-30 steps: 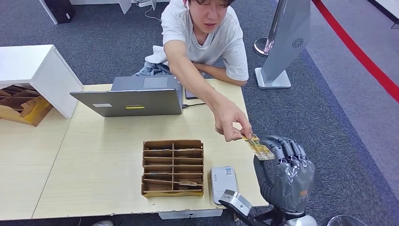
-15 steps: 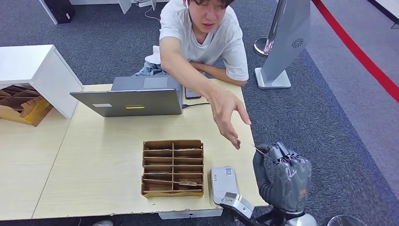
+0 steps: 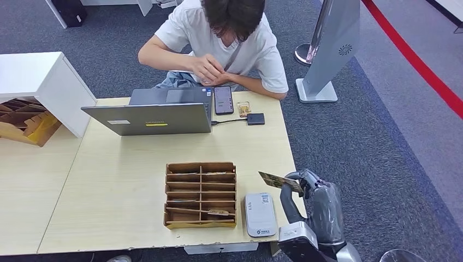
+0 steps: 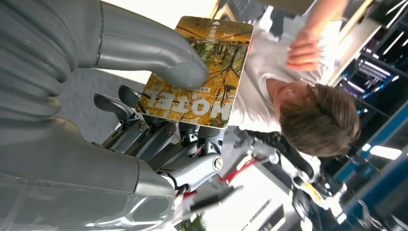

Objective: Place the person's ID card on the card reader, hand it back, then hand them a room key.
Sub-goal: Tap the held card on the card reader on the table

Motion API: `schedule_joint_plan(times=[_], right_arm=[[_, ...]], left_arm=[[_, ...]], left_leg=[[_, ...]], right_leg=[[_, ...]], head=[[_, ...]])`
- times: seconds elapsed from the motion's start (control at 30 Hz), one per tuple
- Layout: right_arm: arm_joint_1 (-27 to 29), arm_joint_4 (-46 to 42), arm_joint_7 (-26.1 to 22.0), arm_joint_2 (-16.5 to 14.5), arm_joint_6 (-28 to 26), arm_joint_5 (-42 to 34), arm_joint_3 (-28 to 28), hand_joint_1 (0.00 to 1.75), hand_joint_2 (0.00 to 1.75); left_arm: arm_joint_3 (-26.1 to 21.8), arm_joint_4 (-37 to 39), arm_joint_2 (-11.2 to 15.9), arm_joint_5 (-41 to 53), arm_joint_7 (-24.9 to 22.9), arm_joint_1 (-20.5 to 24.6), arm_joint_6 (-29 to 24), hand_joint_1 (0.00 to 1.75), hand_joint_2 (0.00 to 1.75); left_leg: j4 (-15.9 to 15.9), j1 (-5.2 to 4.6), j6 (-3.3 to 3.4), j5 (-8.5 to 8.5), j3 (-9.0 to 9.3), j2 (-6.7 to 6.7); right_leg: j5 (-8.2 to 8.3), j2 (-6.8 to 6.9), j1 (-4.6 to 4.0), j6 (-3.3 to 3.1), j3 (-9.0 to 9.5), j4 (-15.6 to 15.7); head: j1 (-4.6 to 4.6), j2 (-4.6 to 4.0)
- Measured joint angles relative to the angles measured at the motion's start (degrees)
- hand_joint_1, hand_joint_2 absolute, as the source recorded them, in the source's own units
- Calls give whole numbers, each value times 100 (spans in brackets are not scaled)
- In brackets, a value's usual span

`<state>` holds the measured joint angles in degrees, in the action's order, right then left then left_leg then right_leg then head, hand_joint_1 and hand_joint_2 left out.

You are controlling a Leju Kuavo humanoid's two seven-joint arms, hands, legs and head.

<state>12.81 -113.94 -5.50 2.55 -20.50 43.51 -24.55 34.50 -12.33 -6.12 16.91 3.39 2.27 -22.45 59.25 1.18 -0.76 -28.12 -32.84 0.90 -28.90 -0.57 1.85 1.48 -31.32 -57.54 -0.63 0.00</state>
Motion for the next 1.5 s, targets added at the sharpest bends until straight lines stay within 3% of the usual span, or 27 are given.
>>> schedule_joint_plan(times=[0.23,0.43,0.83,1.5], right_arm=[[206,-49,-63,-5,639,-1071,161,175,175],[370,-47,168,27,1138,-1680,290,175,175],[545,39,809,234,1579,-1848,355,175,175],[395,621,1593,345,1655,-1584,293,175,175]], left_arm=[[-86,0,0,82,4,1,15,0,0],[-165,0,2,110,37,-2,18,0,0],[-295,0,74,172,166,-3,111,0,0],[-431,0,113,308,170,1,123,0,0]], left_leg=[[0,0,0,0,0,0],[0,0,0,0,0,0],[0,0,0,0,0,0],[0,0,0,0,0,0]], right_leg=[[0,0,0,0,0,0],[0,0,0,0,0,0],[0,0,0,0,0,0],[0,0,0,0,1,0]], head=[[1,0],[0,0],[1,0],[1,0]])
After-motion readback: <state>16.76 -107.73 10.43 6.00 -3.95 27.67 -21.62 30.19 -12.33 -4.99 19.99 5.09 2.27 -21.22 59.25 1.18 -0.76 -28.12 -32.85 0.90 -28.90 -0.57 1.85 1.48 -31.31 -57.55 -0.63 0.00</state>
